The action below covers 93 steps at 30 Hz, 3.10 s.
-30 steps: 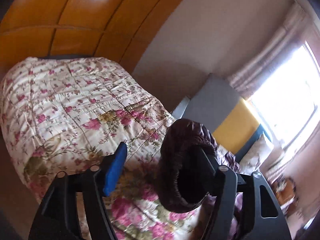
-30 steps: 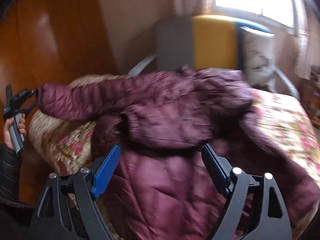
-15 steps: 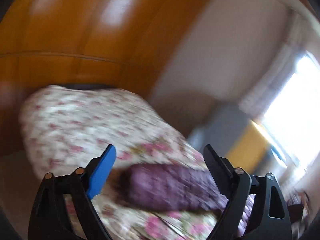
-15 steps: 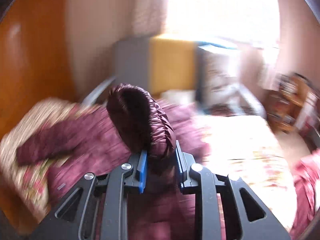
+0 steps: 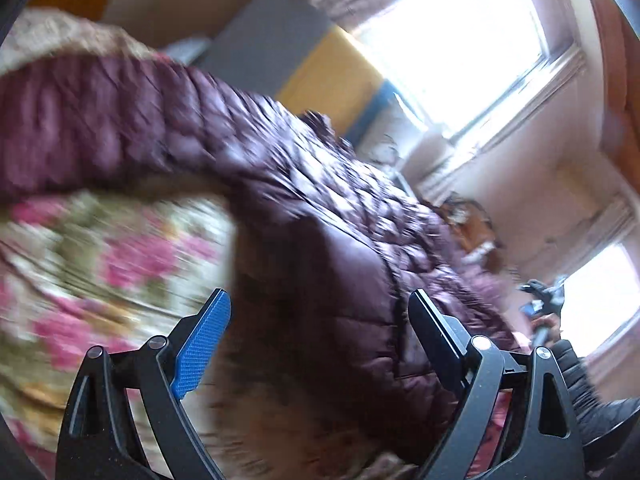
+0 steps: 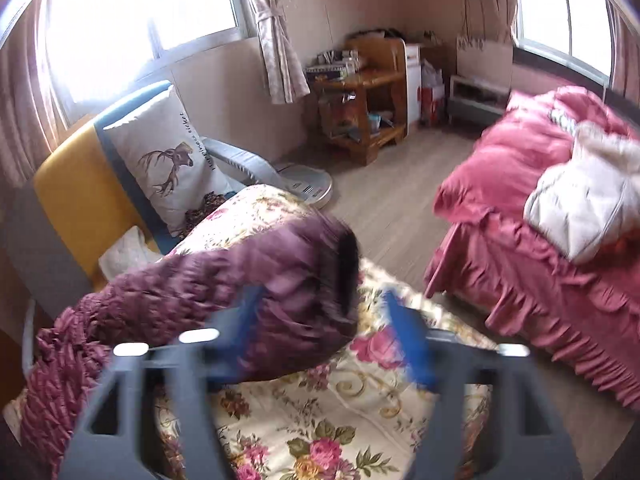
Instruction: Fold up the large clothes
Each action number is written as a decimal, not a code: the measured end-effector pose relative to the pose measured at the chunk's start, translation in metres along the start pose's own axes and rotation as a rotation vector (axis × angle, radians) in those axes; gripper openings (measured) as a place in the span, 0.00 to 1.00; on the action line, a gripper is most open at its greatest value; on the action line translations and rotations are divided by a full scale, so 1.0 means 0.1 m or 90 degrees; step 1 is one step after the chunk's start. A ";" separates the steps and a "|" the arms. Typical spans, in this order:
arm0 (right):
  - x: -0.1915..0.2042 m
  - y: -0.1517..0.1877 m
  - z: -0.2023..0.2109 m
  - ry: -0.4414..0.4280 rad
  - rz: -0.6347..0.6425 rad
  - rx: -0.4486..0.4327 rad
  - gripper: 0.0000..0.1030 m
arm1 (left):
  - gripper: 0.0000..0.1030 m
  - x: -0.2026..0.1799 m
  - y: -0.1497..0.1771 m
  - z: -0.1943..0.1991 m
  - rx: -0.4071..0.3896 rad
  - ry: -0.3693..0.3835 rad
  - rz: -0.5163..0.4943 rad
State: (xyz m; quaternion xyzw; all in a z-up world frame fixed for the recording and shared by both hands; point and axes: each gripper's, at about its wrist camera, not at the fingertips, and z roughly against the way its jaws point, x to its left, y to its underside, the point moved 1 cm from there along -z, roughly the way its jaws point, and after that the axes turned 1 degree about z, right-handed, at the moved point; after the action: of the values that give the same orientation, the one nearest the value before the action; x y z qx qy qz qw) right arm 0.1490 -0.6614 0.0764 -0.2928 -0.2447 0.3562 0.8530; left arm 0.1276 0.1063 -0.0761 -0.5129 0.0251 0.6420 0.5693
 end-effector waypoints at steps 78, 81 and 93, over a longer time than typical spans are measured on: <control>1.77 2.81 0.15 -0.291 0.435 0.177 0.78 | 0.69 -0.40 0.26 -0.26 0.061 -0.388 -0.277; 1.56 2.98 -0.16 -0.296 0.428 0.182 0.77 | 0.69 -0.19 0.44 -0.20 0.050 -0.383 -0.264; 1.80 2.55 0.33 -0.163 0.432 0.062 0.87 | 0.76 -0.79 0.00 -0.15 -0.022 -0.393 -0.268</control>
State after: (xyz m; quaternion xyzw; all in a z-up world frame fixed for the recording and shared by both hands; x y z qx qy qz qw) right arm 0.1228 -0.3687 -0.0348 -0.2691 -0.2210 0.6640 0.6617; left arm 0.1232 0.0411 -0.0294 -0.2985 -0.2650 0.6357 0.6607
